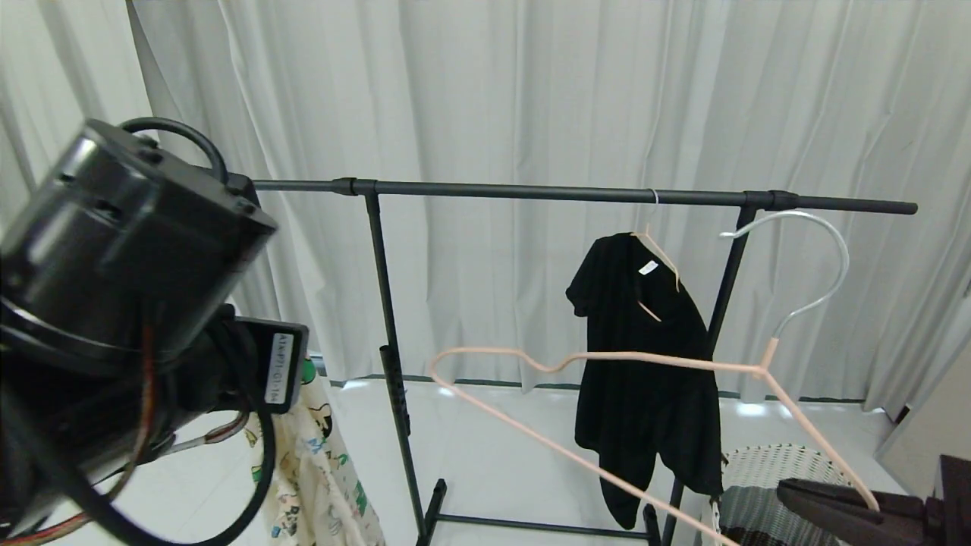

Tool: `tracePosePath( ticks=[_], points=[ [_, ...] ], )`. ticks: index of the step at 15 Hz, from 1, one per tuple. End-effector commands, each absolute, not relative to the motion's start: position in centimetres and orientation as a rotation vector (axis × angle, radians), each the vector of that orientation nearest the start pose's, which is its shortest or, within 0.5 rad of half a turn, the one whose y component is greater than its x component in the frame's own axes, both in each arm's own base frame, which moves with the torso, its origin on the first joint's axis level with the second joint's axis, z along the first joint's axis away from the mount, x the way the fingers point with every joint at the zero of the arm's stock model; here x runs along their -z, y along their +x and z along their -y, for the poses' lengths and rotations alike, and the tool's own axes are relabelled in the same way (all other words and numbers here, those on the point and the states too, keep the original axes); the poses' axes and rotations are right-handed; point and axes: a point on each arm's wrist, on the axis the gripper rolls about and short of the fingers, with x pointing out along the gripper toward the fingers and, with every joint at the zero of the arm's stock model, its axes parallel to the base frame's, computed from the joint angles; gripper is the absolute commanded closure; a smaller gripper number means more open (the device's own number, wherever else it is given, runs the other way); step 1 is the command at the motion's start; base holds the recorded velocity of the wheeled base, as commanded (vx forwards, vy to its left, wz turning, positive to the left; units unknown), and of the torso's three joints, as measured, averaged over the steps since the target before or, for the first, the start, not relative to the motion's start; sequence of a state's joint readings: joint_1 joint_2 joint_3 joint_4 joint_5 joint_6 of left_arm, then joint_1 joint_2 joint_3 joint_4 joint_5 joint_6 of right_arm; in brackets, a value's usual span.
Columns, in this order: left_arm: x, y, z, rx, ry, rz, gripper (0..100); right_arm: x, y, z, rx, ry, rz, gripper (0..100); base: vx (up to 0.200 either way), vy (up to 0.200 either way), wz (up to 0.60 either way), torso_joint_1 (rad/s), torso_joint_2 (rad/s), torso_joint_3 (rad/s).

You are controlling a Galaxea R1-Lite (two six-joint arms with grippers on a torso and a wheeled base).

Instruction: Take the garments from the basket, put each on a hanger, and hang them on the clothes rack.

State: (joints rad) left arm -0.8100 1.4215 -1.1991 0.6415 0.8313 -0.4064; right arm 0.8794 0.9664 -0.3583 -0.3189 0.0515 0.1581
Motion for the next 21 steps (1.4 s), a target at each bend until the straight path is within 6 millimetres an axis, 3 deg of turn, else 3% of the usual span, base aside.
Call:
tracePosePath(
  ticks=[1, 6, 9, 21],
  points=[
    [-24.5, 17.5, 15.9, -0.179, 0.237, -0.594, 100, -17.5, 6.5, -9.4, -0.971, 0.028, -0.381, 100, 0.000, 0.000, 0.00, 0.000, 0.00, 0.000],
    [-24.7, 17.8, 16.4, -0.178, 0.211, -0.587, 100, -17.4, 6.9, -10.5, -0.991, 0.022, -0.403, 100, 0.000, 0.000, 0.00, 0.000, 0.00, 0.000],
    [-25.2, 17.8, 16.5, -0.172, 0.194, -0.574, 100, -17.4, 8.2, -12.5, -0.990, 0.059, -0.376, 100, 0.000, 0.000, 0.00, 0.000, 0.00, 0.000],
    [-25.4, 19.2, 15.6, -0.234, 0.169, -0.572, 100, -18.1, 8.8, -14.7, -1.037, 0.053, -0.369, 100, 0.000, 0.000, 0.00, 0.000, 0.00, 0.000]
  ],
)
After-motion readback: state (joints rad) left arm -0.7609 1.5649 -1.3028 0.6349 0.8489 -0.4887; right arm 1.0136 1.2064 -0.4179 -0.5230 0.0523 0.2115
